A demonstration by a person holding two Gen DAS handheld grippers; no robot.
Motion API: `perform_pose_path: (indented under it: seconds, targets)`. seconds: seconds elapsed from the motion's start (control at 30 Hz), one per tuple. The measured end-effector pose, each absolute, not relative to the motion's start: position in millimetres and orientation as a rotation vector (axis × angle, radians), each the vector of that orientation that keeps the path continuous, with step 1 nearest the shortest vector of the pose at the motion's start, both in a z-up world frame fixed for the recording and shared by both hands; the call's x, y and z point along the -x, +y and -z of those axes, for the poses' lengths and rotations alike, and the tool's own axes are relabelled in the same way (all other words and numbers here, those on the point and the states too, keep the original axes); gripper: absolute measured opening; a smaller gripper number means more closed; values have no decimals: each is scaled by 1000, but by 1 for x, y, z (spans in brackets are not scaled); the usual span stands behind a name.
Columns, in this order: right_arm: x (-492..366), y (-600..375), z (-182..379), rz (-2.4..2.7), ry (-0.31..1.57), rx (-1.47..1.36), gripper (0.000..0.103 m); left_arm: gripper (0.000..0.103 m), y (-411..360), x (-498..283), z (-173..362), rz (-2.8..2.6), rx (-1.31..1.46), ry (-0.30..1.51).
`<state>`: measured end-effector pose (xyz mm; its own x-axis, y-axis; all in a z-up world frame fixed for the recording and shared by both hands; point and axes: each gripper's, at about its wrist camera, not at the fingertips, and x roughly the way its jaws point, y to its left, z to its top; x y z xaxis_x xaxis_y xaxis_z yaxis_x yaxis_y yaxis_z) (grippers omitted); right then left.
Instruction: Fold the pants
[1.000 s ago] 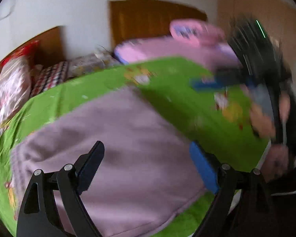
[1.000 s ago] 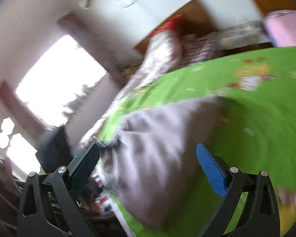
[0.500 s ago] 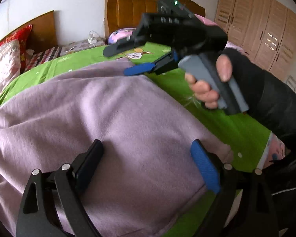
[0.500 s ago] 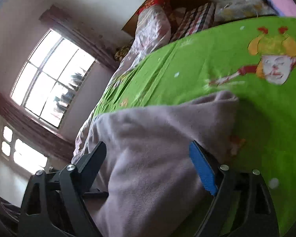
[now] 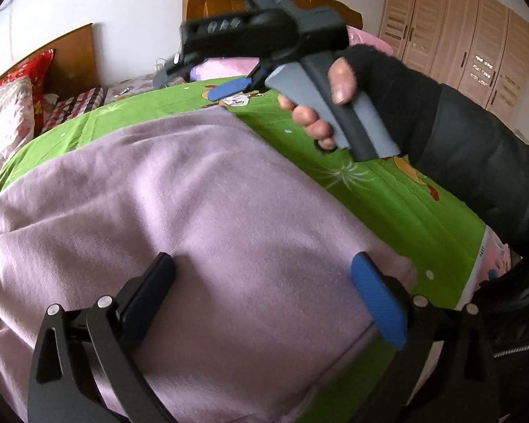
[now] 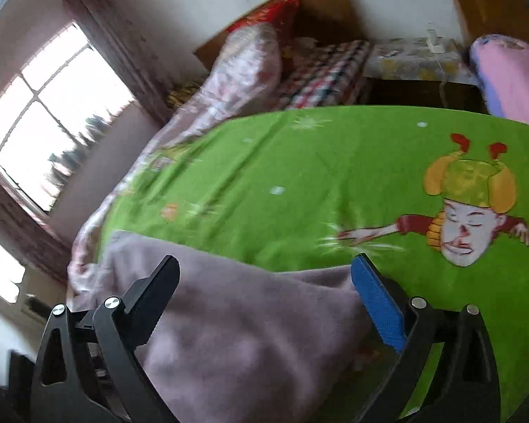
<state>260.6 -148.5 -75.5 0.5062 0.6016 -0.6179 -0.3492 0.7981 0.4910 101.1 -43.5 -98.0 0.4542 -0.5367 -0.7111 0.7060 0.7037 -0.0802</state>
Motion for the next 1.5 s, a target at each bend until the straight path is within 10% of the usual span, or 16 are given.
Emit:
perform_pose_path:
  seconds: [1.5]
  targets:
    - [-274, -13, 63, -639, 1002, 2, 96, 101, 8, -88, 82, 643, -155, 824]
